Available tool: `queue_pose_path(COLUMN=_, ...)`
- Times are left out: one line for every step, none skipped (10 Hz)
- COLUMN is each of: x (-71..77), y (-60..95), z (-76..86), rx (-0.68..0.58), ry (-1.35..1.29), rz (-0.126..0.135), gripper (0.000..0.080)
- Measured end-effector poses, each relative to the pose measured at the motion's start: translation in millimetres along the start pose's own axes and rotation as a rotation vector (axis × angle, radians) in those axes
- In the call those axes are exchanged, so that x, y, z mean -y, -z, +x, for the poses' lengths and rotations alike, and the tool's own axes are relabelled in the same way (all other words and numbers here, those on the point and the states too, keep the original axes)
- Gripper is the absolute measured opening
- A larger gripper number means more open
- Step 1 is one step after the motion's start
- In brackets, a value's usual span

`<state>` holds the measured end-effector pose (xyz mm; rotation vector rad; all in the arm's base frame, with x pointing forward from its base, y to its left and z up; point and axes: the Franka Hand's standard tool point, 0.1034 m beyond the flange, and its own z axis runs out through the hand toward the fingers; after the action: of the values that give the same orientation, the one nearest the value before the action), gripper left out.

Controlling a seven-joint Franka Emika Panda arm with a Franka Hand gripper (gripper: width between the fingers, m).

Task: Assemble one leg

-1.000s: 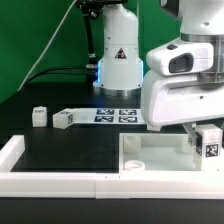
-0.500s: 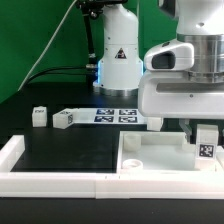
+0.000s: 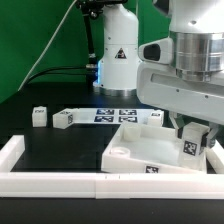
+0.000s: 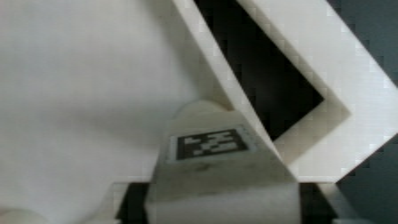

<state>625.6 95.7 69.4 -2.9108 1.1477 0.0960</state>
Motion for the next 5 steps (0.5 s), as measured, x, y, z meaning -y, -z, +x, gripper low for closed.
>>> queue_pose_path(x=-3.6, y=0.5, z=2.6, rx=-0.008, ry=-0.055, rz=-0.012, gripper=0.0307)
queue_pose_path(x=-8.0, y=0.9, z=5.8, rx=-0.017, ry=-0.127, rz=-0.023, gripper=0.0307)
queue_pose_path(x=-10.0, y=0.7, z=7.6, rx=-0.021, ry=-0.155, rz=-0.027, gripper=0.0387)
queue_pose_path(x=-9.3, y=-0.2, z=6.6, rx=-0.02, ry=-0.146, rz=-0.027, gripper=0.0387)
queue_pose_path(x=-9.3, y=-0.3, z=6.6, rx=-0.02, ry=-0.146, rz=-0.027, gripper=0.0523)
